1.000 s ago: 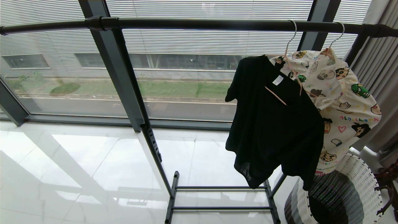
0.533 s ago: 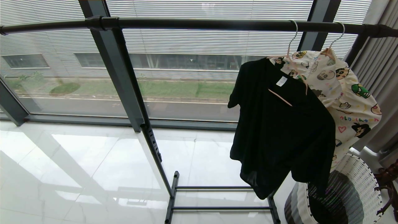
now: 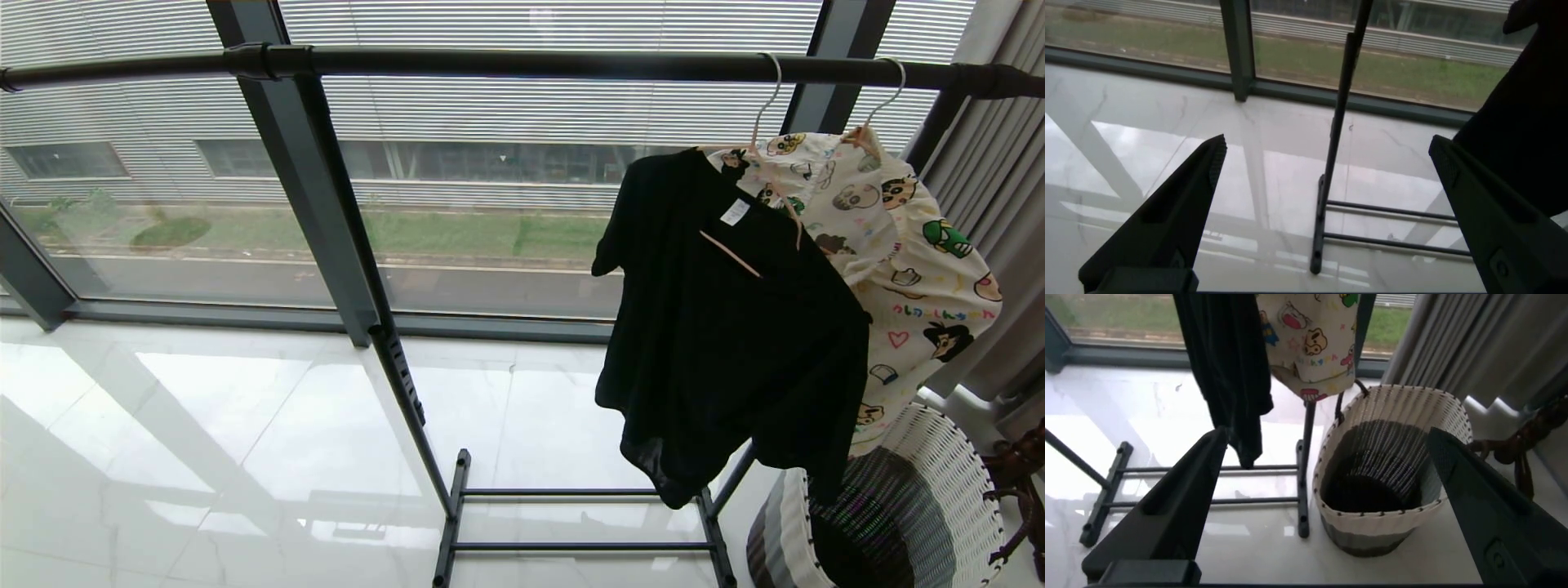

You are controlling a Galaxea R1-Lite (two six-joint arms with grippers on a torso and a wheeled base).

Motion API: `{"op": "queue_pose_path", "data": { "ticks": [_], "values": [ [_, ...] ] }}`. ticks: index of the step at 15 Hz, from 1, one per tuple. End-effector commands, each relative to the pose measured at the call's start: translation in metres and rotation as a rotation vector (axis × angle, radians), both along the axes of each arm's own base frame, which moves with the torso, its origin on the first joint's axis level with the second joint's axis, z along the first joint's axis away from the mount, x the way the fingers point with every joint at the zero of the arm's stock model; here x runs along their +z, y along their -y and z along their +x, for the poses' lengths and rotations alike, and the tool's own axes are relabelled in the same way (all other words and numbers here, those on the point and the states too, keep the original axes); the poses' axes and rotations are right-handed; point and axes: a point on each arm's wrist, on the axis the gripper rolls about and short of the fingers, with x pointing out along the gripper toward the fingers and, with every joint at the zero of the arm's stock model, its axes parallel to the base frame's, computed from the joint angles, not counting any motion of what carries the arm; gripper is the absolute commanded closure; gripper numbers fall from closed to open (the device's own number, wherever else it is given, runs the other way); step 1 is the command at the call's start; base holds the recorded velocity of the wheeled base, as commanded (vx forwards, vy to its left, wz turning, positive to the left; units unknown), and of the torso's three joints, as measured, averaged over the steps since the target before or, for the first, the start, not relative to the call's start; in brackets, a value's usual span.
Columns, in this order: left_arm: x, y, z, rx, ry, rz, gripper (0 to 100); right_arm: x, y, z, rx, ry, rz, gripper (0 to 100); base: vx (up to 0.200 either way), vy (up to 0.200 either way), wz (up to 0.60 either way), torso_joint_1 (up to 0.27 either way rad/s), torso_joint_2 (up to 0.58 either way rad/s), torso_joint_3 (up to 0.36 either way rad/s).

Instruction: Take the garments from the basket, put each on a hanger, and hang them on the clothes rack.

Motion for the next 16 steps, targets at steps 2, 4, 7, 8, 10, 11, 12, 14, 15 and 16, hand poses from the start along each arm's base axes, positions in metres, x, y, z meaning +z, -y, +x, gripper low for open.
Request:
{"op": "queue_pose_path", "data": {
  "ticks": [2,4,7,8,10,11,12,14,15,16],
  "values": [
    [0.0,0.0,0.0,0.0,0.001,-0.001,0,-0.0004,-0.0002,-0.0018,-0.006,0.025,-0.002,0,0.0,0.0,0.0,0.0,0.0,0.0],
    [-0.0001,0.0,0.0,0.0,-0.001,-0.001,0,-0.0004,-0.0002,-0.0018,-0.006,0.025,-0.002,0,0.0,0.0,0.0,0.0,0.0,0.0],
    [-0.0001,0.0,0.0,0.0,-0.001,-0.001,0,-0.0004,-0.0002,-0.0018,-0.006,0.025,-0.004,0,0.0,0.0,0.0,0.0,0.0,0.0],
    [0.0,0.0,0.0,0.0,0.001,-0.001,0,-0.0004,-0.0002,-0.0018,-0.006,0.025,-0.005,0,0.0,0.0,0.0,0.0,0.0,0.0],
    [0.0,0.0,0.0,0.0,0.001,-0.001,0,-0.0004,-0.0002,-0.0018,-0.006,0.025,-0.005,0,0.0,0.0,0.0,0.0,0.0,0.0],
    [0.0,0.0,0.0,0.0,0.001,-0.001,0,-0.0004,-0.0002,-0.0018,-0.006,0.025,-0.005,0,0.0,0.0,0.0,0.0,0.0,0.0],
    [0.0,0.0,0.0,0.0,0.001,-0.001,0,-0.0004,-0.0002,-0.0018,-0.006,0.025,-0.005,0,0.0,0.0,0.0,0.0,0.0,0.0],
    [0.0,0.0,0.0,0.0,0.001,-0.001,0,-0.0004,-0.0001,-0.0018,-0.008,0.025,-0.007,0,0.0,0.0,0.0,0.0,0.0,0.0],
    [0.0,0.0,0.0,0.0,0.001,-0.001,0,-0.0004,-0.0001,-0.0018,-0.008,0.025,-0.005,0,0.0,0.0,0.0,0.0,0.0,0.0],
    [0.0,0.0,0.0,0.0,0.001,-0.001,0,-0.0004,-0.0001,-0.0018,-0.009,0.025,-0.004,0,0.0,0.0,0.0,0.0,0.0,0.0]
  ]
}}
